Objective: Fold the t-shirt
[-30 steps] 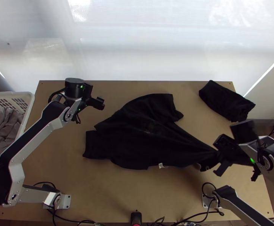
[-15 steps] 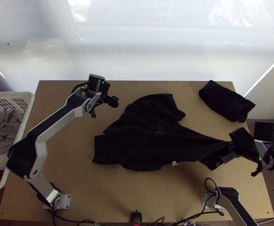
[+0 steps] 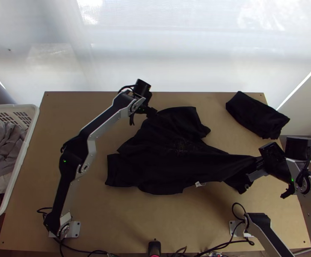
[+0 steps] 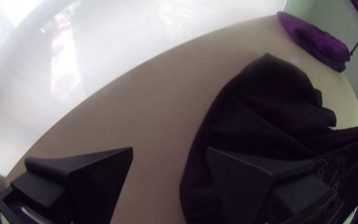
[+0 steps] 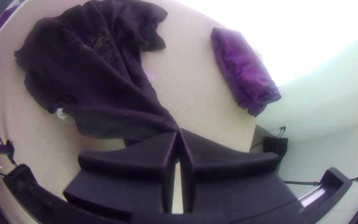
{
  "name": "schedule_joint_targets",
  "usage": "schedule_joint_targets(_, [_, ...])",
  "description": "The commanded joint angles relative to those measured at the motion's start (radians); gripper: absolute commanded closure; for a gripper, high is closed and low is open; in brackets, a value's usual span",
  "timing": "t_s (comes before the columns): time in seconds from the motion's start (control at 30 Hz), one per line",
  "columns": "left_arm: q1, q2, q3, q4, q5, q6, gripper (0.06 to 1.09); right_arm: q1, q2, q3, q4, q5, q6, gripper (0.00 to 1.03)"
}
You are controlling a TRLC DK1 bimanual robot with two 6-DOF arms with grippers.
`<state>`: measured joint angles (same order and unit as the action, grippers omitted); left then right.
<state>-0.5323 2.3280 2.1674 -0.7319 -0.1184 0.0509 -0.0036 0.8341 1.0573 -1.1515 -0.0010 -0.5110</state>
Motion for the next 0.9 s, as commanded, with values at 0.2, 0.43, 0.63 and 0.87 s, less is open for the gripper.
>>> schedule_joint_targets(0.2, [-0.038, 0.137, 0.115, -0.115, 0.034, -0.019, 0.22, 0.024, -0.003, 0.012, 0.006, -0.001, 0.012, 1.00])
schedule_joint_targets(0.43, [-0.058, 0.149, 0.104, -0.123, 0.052, -0.026, 0.34, 0.027, -0.001, 0.018, 0.006, -0.001, 0.012, 1.00])
schedule_joint_targets(0.63, [-0.064, 0.157, 0.104, -0.119, 0.131, -0.005, 1.05, 0.033, -0.001, 0.033, 0.013, -0.001, 0.016, 1.00])
schedule_joint_targets(0.87, [-0.024, 0.113, 0.103, -0.153, 0.131, -0.014, 1.05, 0.063, 0.037, 0.086, 0.041, -0.001, 0.032, 1.00])
